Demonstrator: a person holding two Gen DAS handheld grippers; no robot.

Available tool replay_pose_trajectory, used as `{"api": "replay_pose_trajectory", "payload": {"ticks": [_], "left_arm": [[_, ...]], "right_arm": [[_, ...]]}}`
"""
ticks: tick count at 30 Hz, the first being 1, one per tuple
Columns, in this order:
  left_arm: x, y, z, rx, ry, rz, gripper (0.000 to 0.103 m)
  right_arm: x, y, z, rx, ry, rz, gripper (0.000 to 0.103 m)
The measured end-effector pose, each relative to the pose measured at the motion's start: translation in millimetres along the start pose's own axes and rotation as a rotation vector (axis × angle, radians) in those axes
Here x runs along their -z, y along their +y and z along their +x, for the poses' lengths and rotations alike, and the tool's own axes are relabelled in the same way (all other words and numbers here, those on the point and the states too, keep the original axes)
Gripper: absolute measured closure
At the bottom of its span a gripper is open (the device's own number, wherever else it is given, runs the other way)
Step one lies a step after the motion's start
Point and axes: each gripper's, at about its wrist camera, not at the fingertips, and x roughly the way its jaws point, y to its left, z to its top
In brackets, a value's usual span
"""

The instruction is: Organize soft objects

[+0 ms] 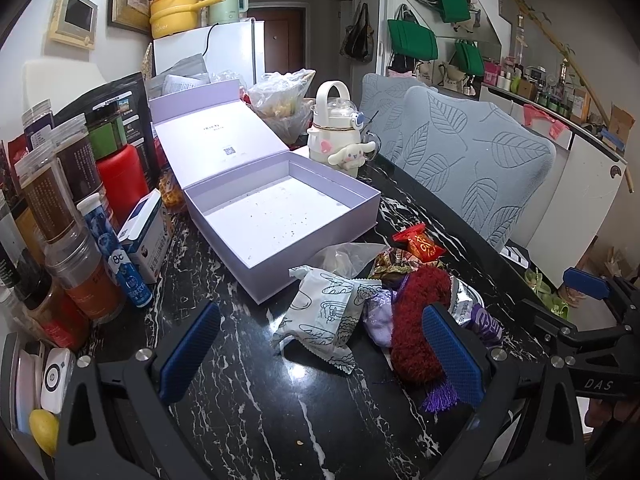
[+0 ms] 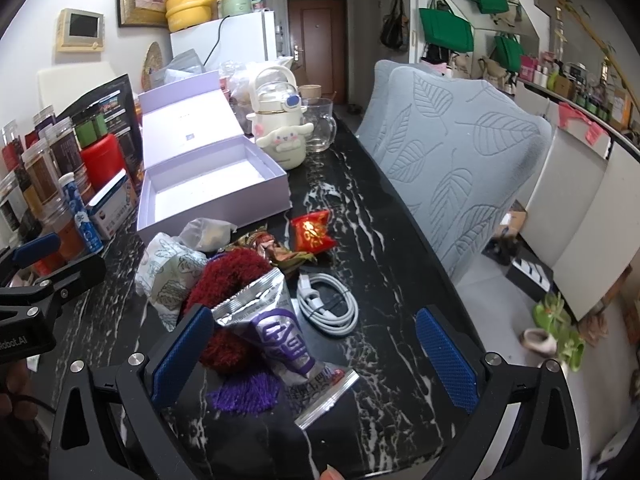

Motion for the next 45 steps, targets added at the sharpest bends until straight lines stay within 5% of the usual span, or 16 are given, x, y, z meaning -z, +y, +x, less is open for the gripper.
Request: {"api": "replay_pose_trajectory", "payload": {"ticks": [45], "left_arm": [[28,-2,-15,-0.01,0.02,-0.037,0.0]], "right_arm": [[30,-1,-11,-0.067,0.0,-0.031,0.0]]}}
